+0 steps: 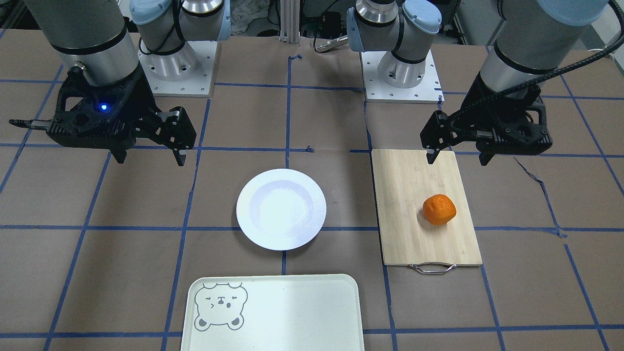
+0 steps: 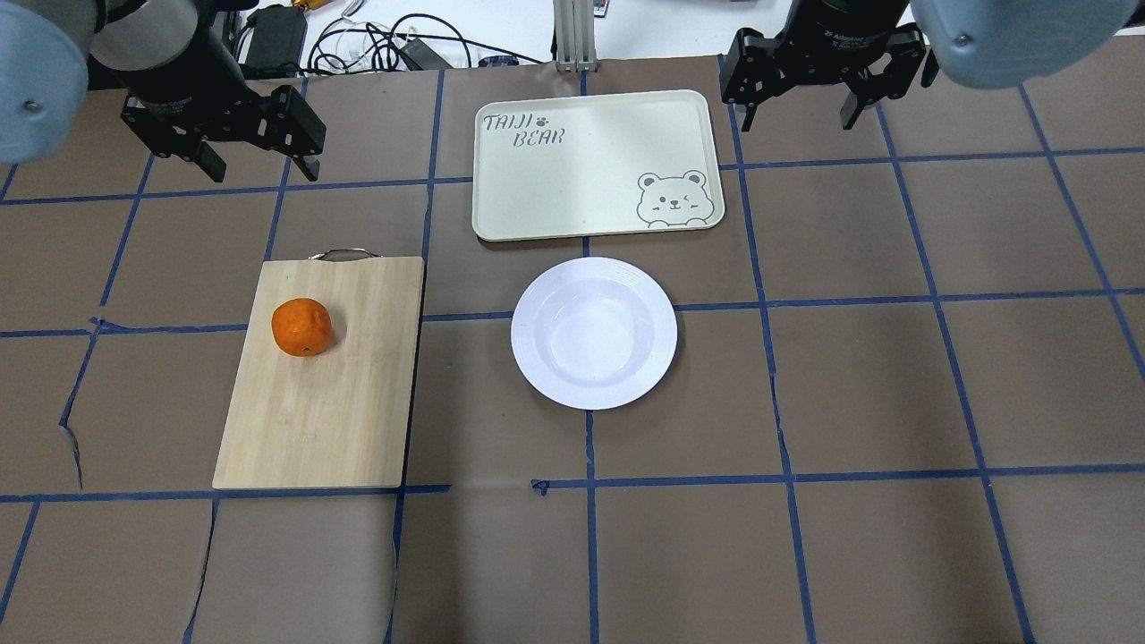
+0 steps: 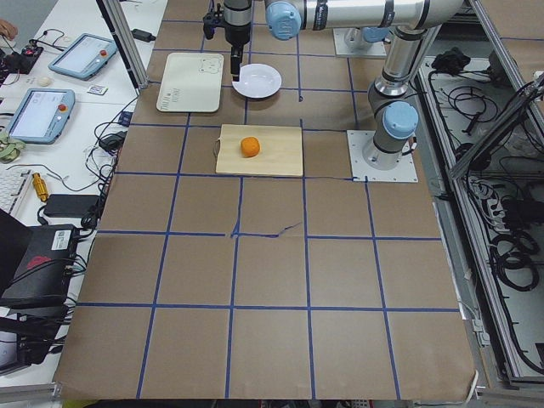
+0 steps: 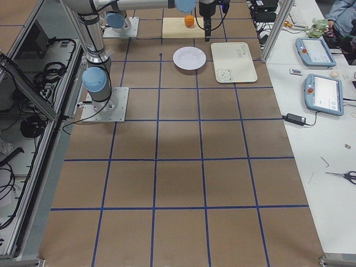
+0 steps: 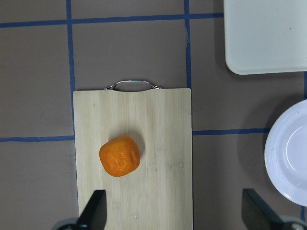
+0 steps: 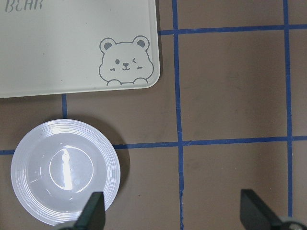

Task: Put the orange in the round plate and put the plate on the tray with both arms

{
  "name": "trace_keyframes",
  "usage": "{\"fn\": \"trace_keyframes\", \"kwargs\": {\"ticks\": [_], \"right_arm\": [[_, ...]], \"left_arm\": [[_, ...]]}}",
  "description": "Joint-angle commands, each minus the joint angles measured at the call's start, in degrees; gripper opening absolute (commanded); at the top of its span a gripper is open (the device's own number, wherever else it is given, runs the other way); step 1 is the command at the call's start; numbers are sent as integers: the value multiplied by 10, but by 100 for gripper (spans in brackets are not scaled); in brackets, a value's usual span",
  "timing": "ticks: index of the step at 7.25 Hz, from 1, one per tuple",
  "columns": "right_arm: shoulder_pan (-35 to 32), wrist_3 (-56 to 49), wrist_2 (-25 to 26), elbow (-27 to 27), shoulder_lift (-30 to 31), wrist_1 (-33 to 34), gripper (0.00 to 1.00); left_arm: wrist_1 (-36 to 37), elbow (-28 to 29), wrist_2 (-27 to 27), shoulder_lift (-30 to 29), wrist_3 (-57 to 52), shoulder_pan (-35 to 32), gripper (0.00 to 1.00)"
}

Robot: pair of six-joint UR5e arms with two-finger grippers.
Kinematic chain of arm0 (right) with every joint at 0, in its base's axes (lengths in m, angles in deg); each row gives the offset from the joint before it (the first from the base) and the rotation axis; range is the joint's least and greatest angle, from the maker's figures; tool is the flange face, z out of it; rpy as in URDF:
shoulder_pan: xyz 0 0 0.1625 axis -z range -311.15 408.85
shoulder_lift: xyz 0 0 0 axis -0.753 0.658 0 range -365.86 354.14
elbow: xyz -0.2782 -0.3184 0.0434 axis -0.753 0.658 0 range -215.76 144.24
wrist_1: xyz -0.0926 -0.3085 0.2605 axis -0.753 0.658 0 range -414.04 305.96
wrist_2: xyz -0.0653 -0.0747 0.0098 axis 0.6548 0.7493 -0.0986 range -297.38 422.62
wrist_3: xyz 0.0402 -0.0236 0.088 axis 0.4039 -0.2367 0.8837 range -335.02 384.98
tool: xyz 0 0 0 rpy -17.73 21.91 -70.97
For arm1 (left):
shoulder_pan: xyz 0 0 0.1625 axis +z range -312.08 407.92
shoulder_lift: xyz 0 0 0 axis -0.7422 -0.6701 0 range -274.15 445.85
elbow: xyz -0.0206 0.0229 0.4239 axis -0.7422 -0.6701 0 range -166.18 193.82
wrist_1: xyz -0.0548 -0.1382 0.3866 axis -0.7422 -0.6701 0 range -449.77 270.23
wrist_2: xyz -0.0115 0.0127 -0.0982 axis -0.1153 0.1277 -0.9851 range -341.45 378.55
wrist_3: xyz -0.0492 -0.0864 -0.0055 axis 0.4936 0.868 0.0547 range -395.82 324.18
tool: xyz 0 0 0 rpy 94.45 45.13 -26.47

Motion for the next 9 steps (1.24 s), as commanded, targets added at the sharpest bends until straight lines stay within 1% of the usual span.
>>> {"fn": "trace_keyframes", "kwargs": {"ticks": [1,9], "right_arm": [[0,0,0,0,0,0,100],[2,0,0,0,-1,0,100]], "left_arm": [[0,-1,0,1,0,0,100],[0,-7,1,11,0,0,100]]}}
